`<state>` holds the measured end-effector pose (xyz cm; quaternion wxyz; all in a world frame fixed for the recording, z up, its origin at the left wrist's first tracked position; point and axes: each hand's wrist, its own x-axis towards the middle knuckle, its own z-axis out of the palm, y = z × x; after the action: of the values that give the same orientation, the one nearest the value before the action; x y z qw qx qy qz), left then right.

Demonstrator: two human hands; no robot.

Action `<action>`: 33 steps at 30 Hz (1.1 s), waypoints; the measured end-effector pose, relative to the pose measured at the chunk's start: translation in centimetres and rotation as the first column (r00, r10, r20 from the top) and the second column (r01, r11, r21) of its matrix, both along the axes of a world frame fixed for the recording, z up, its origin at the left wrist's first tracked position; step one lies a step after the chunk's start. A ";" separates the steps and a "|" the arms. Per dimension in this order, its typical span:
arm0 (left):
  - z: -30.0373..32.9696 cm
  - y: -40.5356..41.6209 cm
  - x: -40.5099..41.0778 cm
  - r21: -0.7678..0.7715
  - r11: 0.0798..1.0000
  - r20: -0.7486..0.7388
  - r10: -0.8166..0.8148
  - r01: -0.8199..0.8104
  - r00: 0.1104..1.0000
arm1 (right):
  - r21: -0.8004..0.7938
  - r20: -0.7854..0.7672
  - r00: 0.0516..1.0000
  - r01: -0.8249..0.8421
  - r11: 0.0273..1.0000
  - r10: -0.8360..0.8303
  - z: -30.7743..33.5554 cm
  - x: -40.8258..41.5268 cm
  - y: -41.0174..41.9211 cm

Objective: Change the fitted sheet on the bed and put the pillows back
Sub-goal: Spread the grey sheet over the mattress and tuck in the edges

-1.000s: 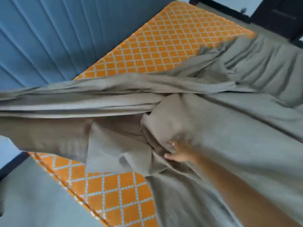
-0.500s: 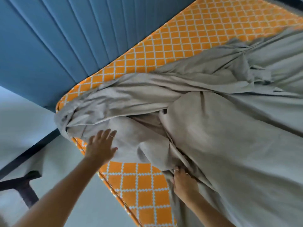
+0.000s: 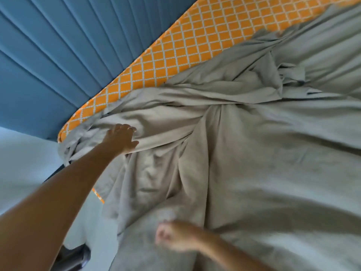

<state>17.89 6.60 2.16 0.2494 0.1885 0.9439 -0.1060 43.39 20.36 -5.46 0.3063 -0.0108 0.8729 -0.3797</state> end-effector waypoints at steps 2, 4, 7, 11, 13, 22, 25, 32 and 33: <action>0.3 3.4 0.0 0.011 0.995 0.003 -0.102 0.102 0.995 | 0.191 -0.010 0.998 0.068 0.979 -0.067 2.7 -1.9 6.2; 0.6 6.8 -0.3 -0.024 0.981 -0.026 -0.195 0.194 0.980 | 0.169 -0.039 0.942 0.334 0.927 -0.332 2.6 -3.8 12.4; 0.7 11.1 -0.9 -0.085 0.947 -0.059 -0.316 0.311 0.947 | 0.288 -0.136 0.887 0.462 0.839 -0.442 3.3 -5.1 19.8; 1.0 14.9 -2.1 -0.096 0.935 -0.079 -0.349 0.341 0.934 | 0.388 -0.060 0.856 0.495 0.778 -0.514 4.8 -6.8 25.7; 0.6 16.1 -3.2 -0.104 0.929 -0.087 -0.364 0.355 0.927 | 0.425 0.024 0.884 0.414 0.805 -0.467 5.2 -7.6 26.2; -5.0 19.3 -14.1 -0.117 0.933 -0.092 -0.351 0.340 0.932 | 0.678 -0.272 0.831 0.524 0.516 -0.486 4.1 -15.5 28.9; -8.4 18.7 -17.6 -0.096 0.934 -0.113 -0.353 0.344 0.929 | 0.769 -0.288 0.820 0.507 0.391 -0.495 1.7 -19.8 29.0; -9.8 13.7 -25.0 0.389 0.856 -0.142 -0.309 0.340 0.940 | 0.858 -0.150 0.848 0.367 0.359 -0.508 4.9 -28.5 30.4; -9.0 13.0 -26.3 0.487 0.822 -0.149 -0.255 0.295 0.955 | 0.829 -0.213 0.836 0.428 0.359 -0.506 6.6 -30.4 31.1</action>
<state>-8.38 19.57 -6.89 0.1367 0.3769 0.9104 0.1024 12.99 51.42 1.12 0.1844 0.4041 0.8955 0.0275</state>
